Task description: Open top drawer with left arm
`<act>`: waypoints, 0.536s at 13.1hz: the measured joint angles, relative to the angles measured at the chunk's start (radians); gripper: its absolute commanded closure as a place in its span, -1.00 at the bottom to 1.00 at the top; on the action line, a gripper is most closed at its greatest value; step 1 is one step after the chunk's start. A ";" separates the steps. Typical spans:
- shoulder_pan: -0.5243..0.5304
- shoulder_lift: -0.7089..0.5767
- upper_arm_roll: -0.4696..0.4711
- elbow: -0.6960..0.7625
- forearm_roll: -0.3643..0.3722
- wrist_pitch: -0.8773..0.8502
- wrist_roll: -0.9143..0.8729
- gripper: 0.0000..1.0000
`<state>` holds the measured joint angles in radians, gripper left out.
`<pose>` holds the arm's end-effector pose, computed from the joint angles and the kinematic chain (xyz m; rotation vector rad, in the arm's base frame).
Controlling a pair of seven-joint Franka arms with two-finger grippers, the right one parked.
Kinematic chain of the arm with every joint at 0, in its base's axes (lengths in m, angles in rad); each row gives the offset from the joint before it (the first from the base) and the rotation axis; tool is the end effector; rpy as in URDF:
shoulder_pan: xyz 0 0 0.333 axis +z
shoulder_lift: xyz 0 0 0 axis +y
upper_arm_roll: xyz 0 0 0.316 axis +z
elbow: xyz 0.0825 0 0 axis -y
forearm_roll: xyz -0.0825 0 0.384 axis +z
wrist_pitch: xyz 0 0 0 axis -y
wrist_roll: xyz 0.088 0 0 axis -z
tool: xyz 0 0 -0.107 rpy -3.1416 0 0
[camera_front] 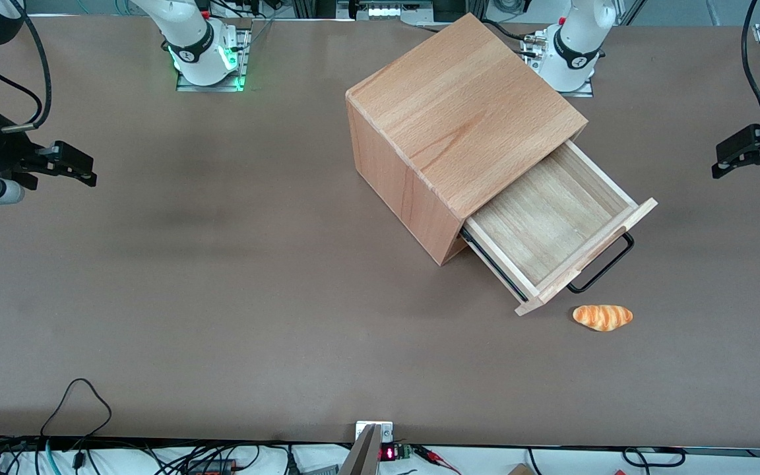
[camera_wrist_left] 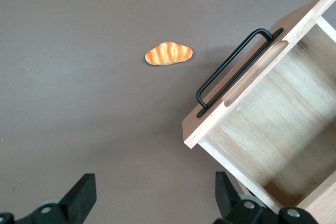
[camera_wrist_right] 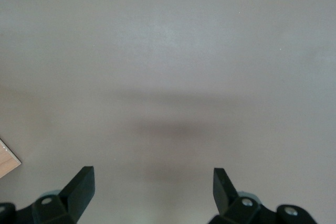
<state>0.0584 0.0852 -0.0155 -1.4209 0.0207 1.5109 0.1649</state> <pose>0.5748 0.0274 0.6414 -3.1162 0.1882 -0.0043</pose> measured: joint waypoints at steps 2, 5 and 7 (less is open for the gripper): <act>0.006 -0.026 0.007 -0.035 -0.012 0.014 0.000 -1.00; 0.009 -0.046 0.012 -0.063 -0.028 0.022 0.001 -1.00; 0.004 -0.062 0.011 -0.085 -0.030 0.034 0.001 -1.00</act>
<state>0.0629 0.0231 -0.0043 -1.5058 -0.0095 1.5446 0.1659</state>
